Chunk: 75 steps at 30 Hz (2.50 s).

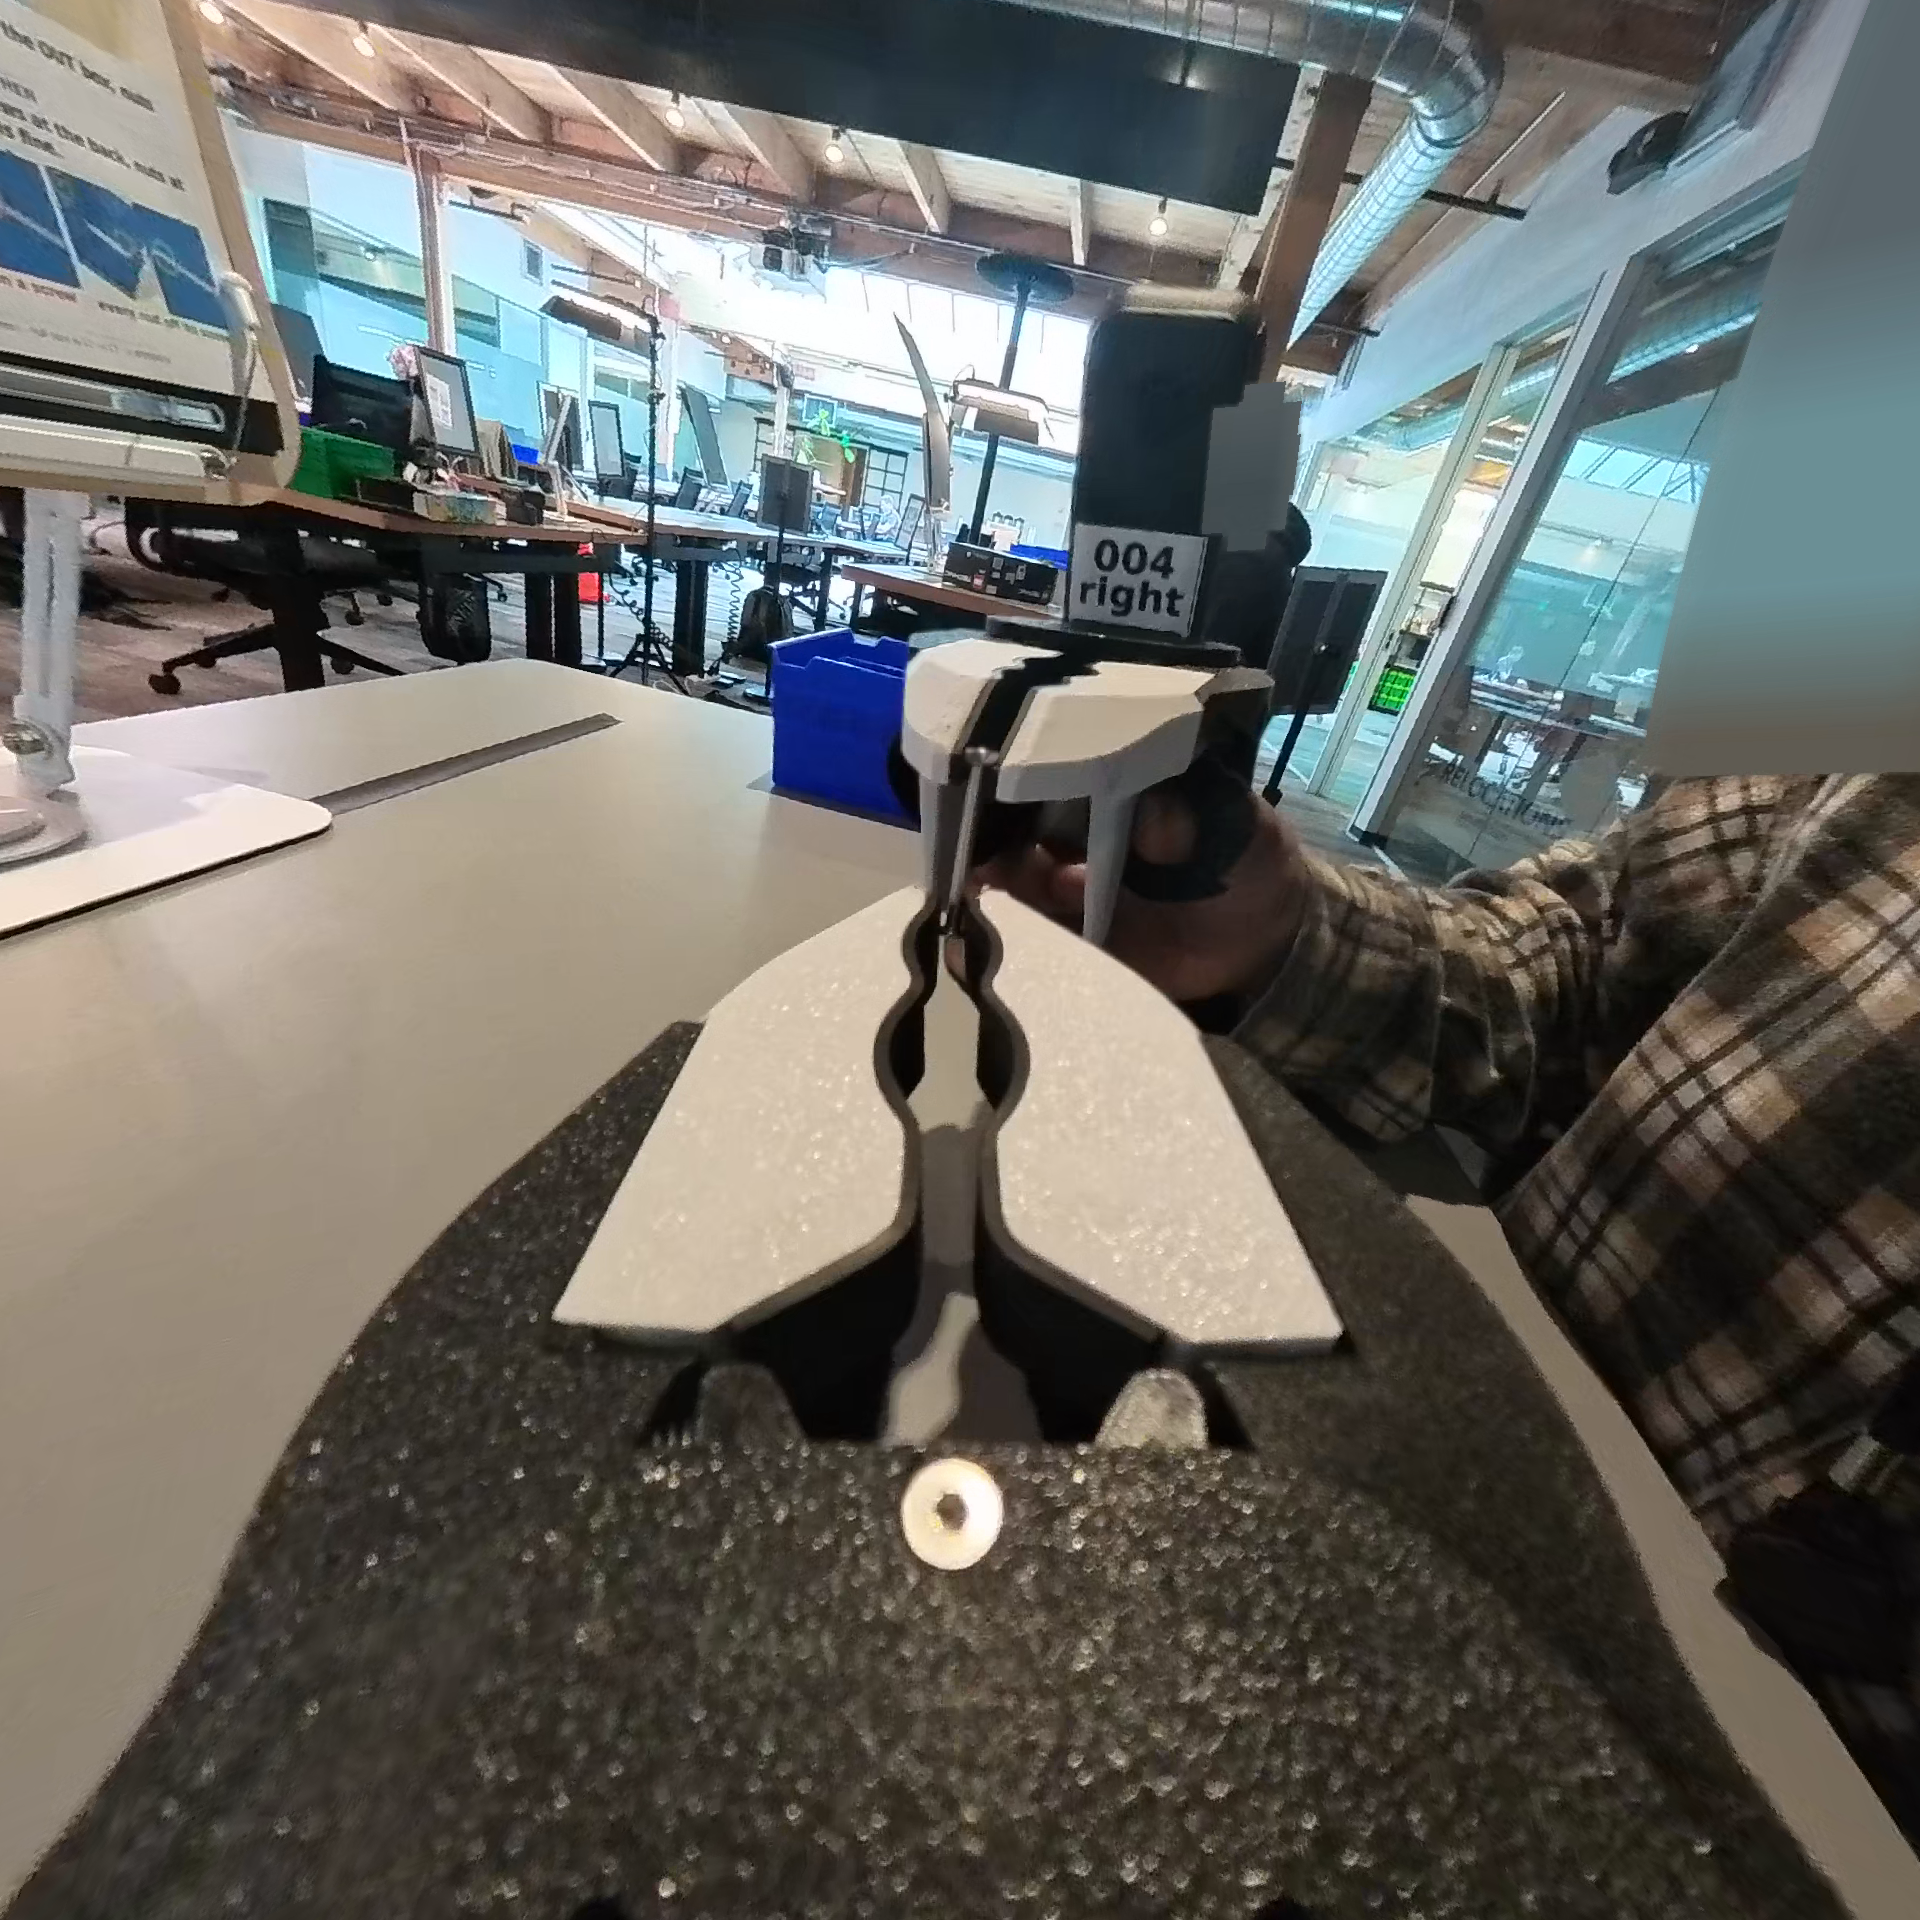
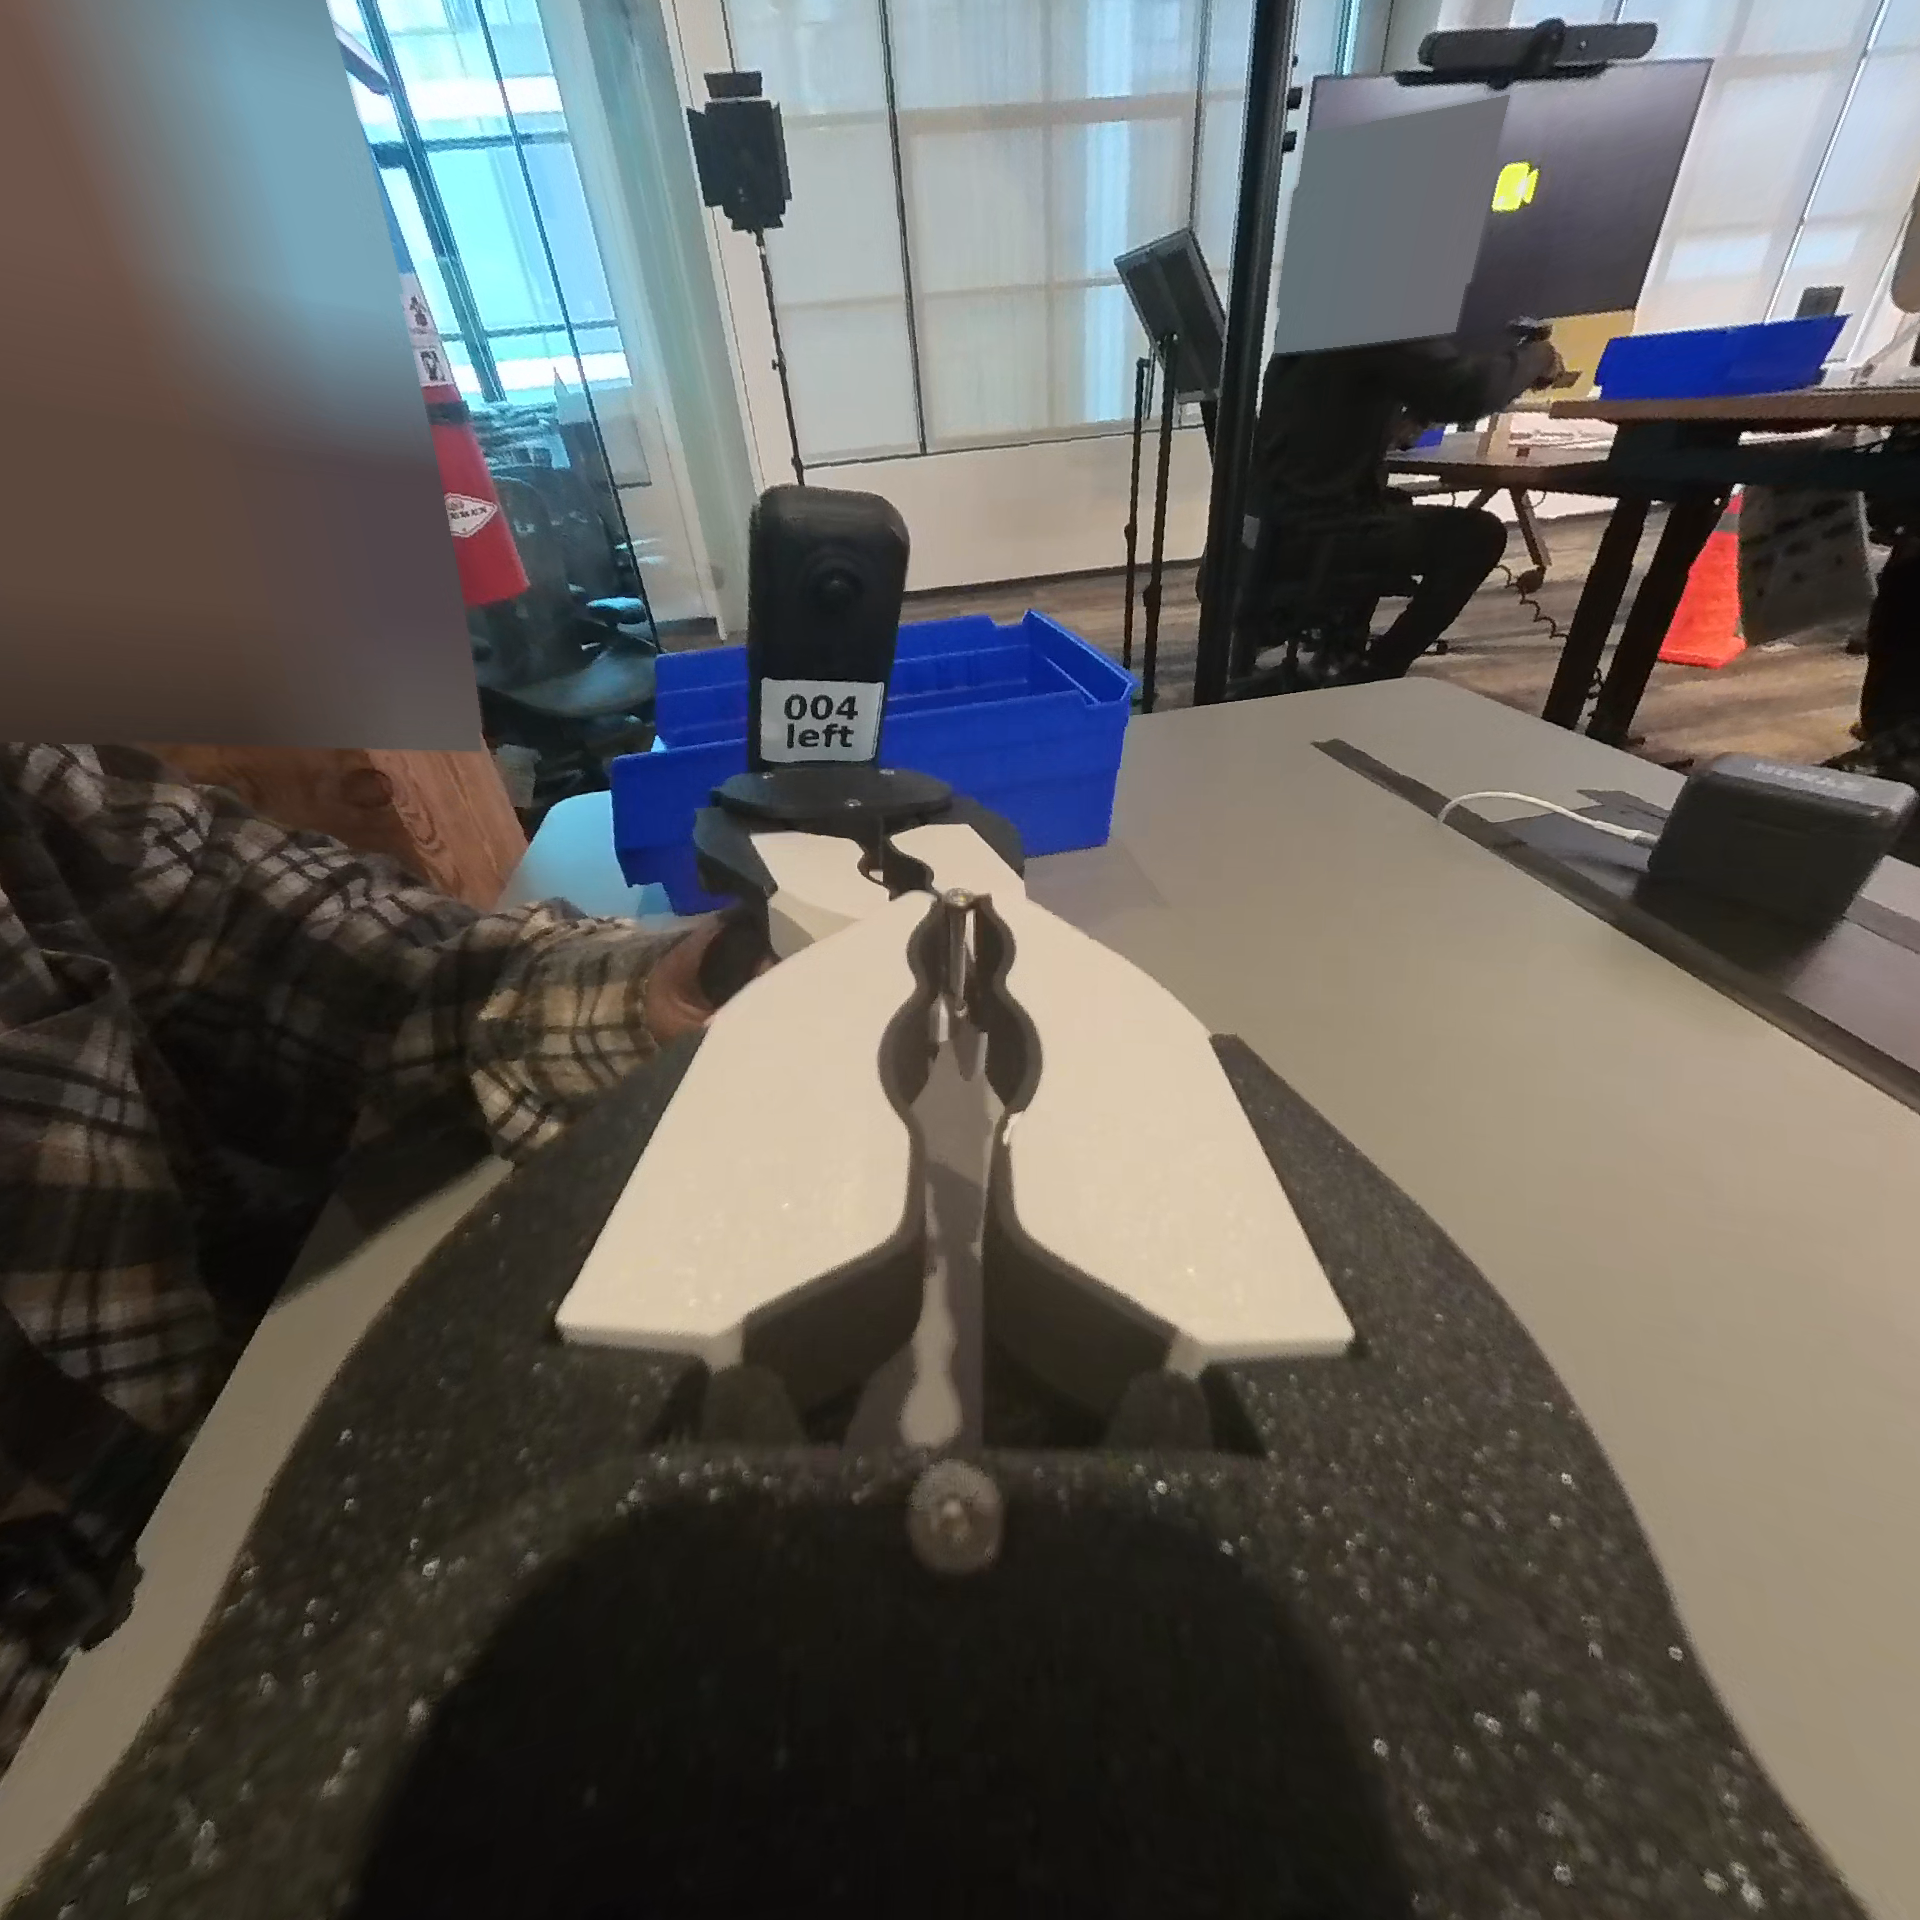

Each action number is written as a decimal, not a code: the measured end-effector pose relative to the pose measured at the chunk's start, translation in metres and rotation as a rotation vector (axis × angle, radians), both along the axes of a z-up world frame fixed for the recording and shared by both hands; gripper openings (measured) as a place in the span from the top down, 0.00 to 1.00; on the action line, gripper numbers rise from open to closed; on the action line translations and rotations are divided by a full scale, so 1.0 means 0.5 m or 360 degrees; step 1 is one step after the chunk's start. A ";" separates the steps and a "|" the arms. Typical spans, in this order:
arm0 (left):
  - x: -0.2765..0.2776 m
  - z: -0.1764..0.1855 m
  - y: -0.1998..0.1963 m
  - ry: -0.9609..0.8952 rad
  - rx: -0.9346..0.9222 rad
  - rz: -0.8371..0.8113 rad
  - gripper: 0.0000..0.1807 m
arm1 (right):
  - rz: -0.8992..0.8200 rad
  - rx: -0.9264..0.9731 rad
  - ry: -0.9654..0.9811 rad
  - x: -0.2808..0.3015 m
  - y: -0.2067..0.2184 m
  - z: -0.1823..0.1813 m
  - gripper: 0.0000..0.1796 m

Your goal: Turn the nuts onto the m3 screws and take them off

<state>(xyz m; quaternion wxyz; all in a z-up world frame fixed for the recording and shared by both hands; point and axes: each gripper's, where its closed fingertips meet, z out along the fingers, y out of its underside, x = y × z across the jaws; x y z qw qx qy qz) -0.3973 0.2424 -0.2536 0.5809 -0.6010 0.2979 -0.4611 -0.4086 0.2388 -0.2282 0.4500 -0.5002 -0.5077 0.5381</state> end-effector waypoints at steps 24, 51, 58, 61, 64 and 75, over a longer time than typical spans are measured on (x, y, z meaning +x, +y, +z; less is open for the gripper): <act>-0.002 0.000 0.002 0.0031 0.0009 0.0024 0.98 | -0.0023 -0.0015 -0.0007 0.000 0.005 -0.002 0.92; -0.020 0.005 0.015 0.0013 -0.0021 0.0120 0.98 | 0.0045 0.0019 0.0076 -0.037 -0.066 0.006 0.51; -0.019 0.003 0.015 0.0013 -0.0026 0.0119 0.98 | 0.0038 0.0025 0.0077 -0.042 -0.065 0.009 0.50; -0.024 0.004 0.018 0.0011 -0.0029 0.0144 0.98 | 0.0018 0.0059 0.0056 -0.039 -0.067 0.004 0.49; -0.027 0.002 0.021 0.0007 -0.0044 0.0155 0.98 | -0.0012 0.0062 0.0050 -0.033 -0.063 0.002 0.49; -0.032 0.004 0.023 0.0004 -0.0051 0.0172 0.98 | -0.0051 0.0079 0.0048 -0.036 -0.063 -0.001 0.49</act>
